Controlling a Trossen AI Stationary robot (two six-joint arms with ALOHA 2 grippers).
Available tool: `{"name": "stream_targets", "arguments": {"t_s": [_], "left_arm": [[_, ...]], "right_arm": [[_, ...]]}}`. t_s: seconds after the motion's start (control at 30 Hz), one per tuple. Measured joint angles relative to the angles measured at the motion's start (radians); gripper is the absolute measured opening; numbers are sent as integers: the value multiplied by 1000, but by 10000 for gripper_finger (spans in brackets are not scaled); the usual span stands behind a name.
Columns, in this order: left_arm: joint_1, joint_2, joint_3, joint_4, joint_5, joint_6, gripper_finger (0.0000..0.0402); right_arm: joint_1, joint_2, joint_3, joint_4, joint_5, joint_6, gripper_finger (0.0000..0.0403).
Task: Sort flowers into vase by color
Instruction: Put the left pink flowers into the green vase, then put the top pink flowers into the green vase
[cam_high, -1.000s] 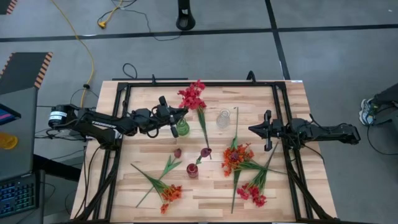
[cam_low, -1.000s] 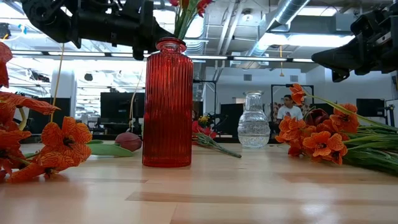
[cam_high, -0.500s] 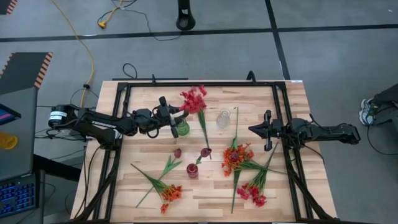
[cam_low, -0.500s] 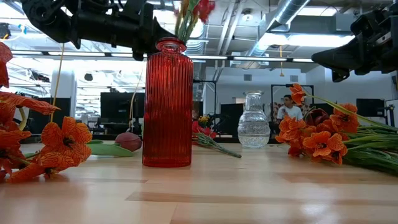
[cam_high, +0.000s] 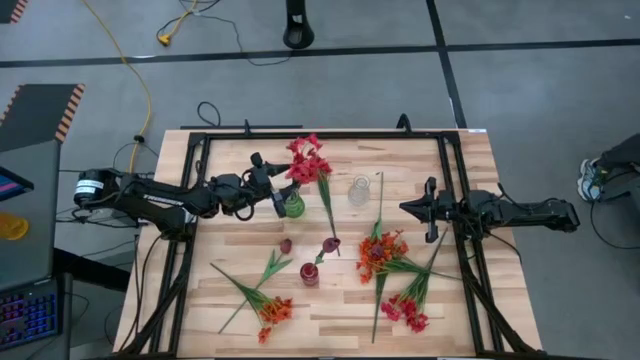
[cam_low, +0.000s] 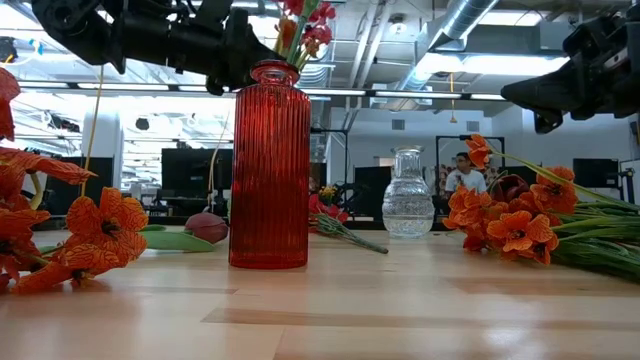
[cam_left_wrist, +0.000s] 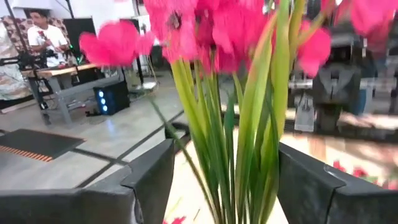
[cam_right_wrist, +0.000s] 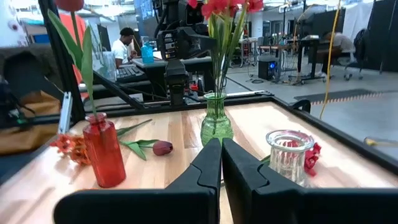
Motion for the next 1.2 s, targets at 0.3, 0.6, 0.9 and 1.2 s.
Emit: {"name": "stream_targets", "arguments": {"t_s": [0.3, 0.6, 0.9, 1.2], "left_arm": [[0, -190, 0, -327, 12, -32, 238], [0, -391, 0, -553, 12, -44, 236], [0, -482, 0, -660, 12, -72, 236], [0, -483, 0, -697, 11, -88, 235]], "right_arm": [[0, 0, 0, 32, 3, 135, 96], [1, 1, 11, 158, 1, 191, 205], [3, 92, 75, 249, -5, 190, 245], [3, 378, 224, 253, -6, 190, 245]]}}
